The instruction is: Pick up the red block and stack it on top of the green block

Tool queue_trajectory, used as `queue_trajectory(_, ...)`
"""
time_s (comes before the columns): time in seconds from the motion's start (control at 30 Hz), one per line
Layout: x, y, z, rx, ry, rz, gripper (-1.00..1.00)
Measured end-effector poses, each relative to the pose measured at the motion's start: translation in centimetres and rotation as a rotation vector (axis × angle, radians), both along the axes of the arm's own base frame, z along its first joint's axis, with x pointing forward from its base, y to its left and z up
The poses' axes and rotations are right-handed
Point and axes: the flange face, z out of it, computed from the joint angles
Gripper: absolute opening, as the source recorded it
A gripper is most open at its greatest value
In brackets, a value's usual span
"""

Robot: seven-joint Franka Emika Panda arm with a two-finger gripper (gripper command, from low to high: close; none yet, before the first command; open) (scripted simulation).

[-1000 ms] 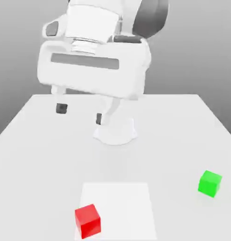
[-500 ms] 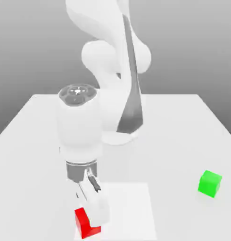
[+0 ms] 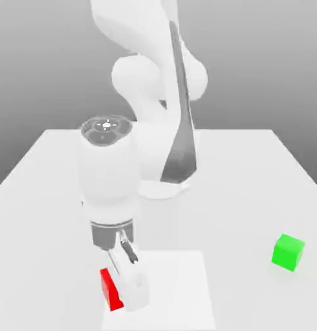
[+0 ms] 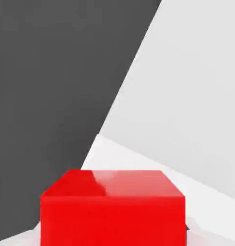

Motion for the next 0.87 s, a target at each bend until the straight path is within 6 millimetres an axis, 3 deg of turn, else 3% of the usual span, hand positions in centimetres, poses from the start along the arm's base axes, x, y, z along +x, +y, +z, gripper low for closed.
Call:
queue_trajectory(0.1, -1.0, 7.4, 1.2, 0.008, -0.006, 0.243, -1.0)
queue_trajectory(0.2, -3.6, 15.7, 2.1, 0.01, -0.01, 0.522, -1.0)
queue_trajectory(0.3, -8.6, 24.5, 2.8, 0.006, -0.009, 0.85, -1.0)
queue_trajectory(0.47, -17.4, 33.6, 2.7, -0.01, -0.005, 1.267, -1.0)
queue_trajectory(0.57, -14.8, 31.1, 1.3, -0.012, -0.007, 1.193, -1.0)
queue_trajectory(0.77, -15.0, 31.0, -2.7, -0.012, -0.004, 1.194, -1.0)
queue_trajectory(0.8, -15.1, 31.0, -3.3, -0.012, -0.002, 1.195, 1.0)
queue_trajectory(0.87, -15.1, 31.0, -3.3, -0.012, -0.002, 1.195, 1.0)
